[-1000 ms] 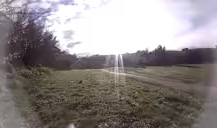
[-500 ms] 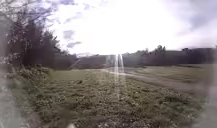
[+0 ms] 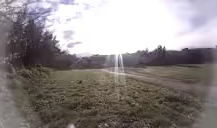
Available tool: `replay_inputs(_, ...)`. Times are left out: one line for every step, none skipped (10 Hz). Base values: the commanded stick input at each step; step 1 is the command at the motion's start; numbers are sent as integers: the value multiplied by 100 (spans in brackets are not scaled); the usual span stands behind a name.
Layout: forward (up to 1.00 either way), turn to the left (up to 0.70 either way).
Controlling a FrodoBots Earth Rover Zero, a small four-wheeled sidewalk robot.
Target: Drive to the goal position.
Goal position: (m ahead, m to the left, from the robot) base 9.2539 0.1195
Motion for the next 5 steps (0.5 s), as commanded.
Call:
replay_inputs(4,0)
replay_inputs(4,0)
replay_inputs(5,0)
replay_inputs(5,0)
replay_inputs(5,0)
